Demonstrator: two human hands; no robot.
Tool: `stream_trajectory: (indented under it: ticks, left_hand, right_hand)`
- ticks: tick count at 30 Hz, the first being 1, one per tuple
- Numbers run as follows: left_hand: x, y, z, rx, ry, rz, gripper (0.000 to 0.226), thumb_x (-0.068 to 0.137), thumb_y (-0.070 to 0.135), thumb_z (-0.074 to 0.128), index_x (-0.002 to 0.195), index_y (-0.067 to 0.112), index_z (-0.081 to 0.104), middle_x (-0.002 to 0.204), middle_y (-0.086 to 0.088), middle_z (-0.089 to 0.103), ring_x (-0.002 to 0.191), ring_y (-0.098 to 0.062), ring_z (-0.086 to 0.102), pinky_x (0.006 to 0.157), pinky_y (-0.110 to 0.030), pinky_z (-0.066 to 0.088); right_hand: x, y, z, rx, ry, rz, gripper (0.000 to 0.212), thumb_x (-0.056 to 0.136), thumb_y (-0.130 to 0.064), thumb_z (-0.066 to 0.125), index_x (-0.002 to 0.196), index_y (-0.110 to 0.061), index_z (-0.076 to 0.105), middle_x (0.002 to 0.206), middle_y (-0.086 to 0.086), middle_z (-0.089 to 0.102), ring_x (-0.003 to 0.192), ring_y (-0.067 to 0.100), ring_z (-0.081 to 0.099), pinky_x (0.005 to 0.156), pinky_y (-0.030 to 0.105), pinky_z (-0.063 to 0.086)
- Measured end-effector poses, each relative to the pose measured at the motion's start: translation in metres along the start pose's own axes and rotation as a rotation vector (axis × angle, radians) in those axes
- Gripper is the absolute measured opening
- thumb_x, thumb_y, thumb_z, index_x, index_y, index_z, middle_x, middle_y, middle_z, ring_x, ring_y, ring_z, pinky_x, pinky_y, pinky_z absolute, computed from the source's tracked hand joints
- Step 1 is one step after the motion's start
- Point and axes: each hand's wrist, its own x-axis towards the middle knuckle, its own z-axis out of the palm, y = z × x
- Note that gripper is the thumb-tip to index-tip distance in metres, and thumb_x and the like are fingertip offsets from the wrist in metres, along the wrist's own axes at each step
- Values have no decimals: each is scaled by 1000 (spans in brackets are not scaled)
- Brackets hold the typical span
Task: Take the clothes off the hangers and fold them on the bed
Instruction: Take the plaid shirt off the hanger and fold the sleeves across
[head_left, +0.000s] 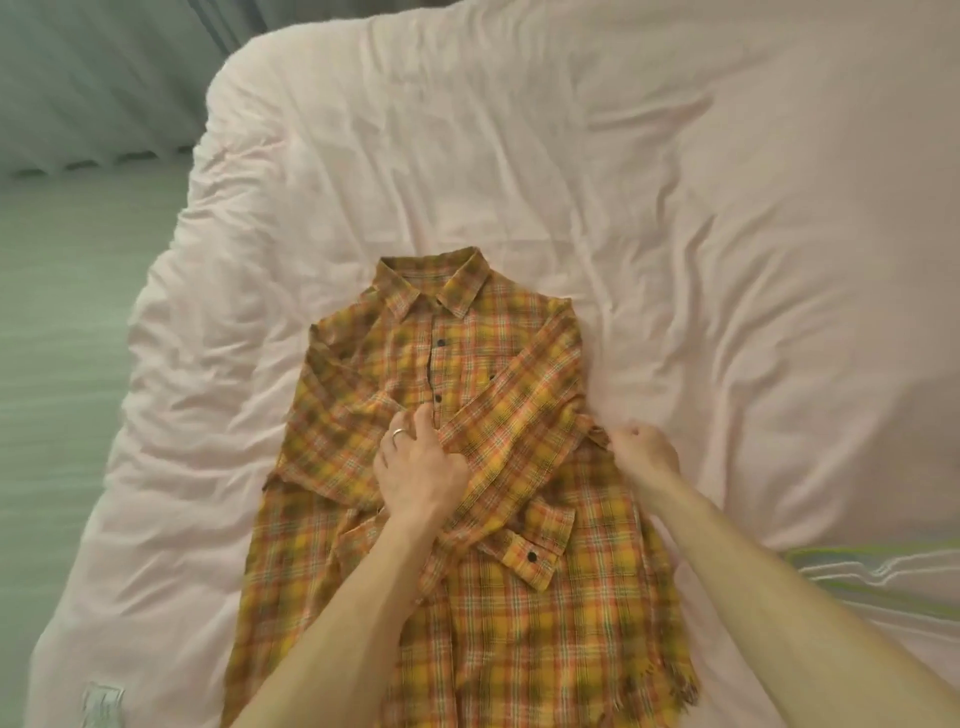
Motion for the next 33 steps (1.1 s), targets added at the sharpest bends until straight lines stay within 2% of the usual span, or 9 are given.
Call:
stream_trajectory:
  ticks: [3, 11, 14, 16, 19, 23, 25, 29, 33]
  left_hand:
    - [31, 61, -4, 0, -35, 160, 65, 90, 35, 53, 150, 23, 29, 151, -13, 38, 139, -31, 34, 114, -49, 31]
    - [120, 170, 32, 82, -148, 225, 75, 90, 63, 50, 147, 17, 36, 142, -10, 49, 132, -32, 44, 108, -53, 39]
    - [153, 189, 41, 110, -153, 227, 67, 82, 75, 45, 120, 21, 58, 110, -1, 67, 108, -28, 60, 91, -49, 53]
    - [165, 196, 47, 100, -166, 262, 49, 90, 65, 47, 109, 23, 64, 91, 4, 68, 91, -23, 63, 84, -42, 55]
    - [180, 204, 52, -178, -124, 242, 34, 100, 47, 50, 119, 21, 61, 102, 3, 62, 92, -21, 59, 80, -34, 48]
    - [197, 199, 56, -373, -124, 127, 26, 97, 48, 57, 106, 24, 61, 98, 1, 65, 77, -17, 60, 70, -33, 51]
    - [201, 198, 62, -362, -154, 120, 28, 98, 48, 55, 106, 23, 60, 95, -1, 64, 77, -18, 59, 68, -33, 49]
    - [200, 205, 64, -220, -224, 121, 46, 95, 60, 48, 115, 19, 56, 88, 3, 63, 82, -17, 62, 69, -31, 46]
    - [203, 196, 58, -153, -424, 123, 40, 94, 47, 61, 117, 14, 65, 103, -5, 71, 91, -21, 68, 87, -38, 56]
  right_hand:
    - [11, -7, 0, 279, -93, 162, 44, 82, -51, 59, 99, -10, 66, 85, 4, 70, 64, 16, 57, 50, 27, 42]
    - [49, -11, 11, 449, -367, 421, 43, 87, -55, 64, 94, -13, 71, 76, 4, 70, 44, 7, 47, 35, 16, 31]
    - [59, -9, 16, 579, -406, 476, 34, 89, -47, 69, 88, -13, 72, 61, 0, 59, 42, 5, 42, 33, 16, 28]
    - [60, -6, 18, 679, -357, 475, 27, 89, -41, 73, 93, -15, 75, 63, -2, 58, 44, 3, 44, 35, 17, 31]
    - [55, 8, 14, 829, -193, 378, 19, 96, -36, 64, 97, -20, 72, 72, -1, 61, 54, 6, 51, 41, 21, 41]
    - [44, 29, 6, 912, 26, 315, 20, 100, -33, 59, 97, -16, 70, 70, 0, 55, 55, 6, 55, 44, 22, 44]
    - [43, 28, 3, 963, -20, 384, 21, 96, -35, 64, 99, -16, 71, 77, 2, 57, 54, 8, 56, 43, 23, 44]
    - [55, 16, -1, 1015, -242, 635, 53, 80, -62, 73, 105, -16, 68, 88, 3, 59, 52, 9, 53, 39, 22, 41]
    - [60, 10, -1, 1067, -285, 674, 29, 87, -38, 76, 100, -12, 72, 66, -4, 56, 45, 3, 45, 35, 16, 37]
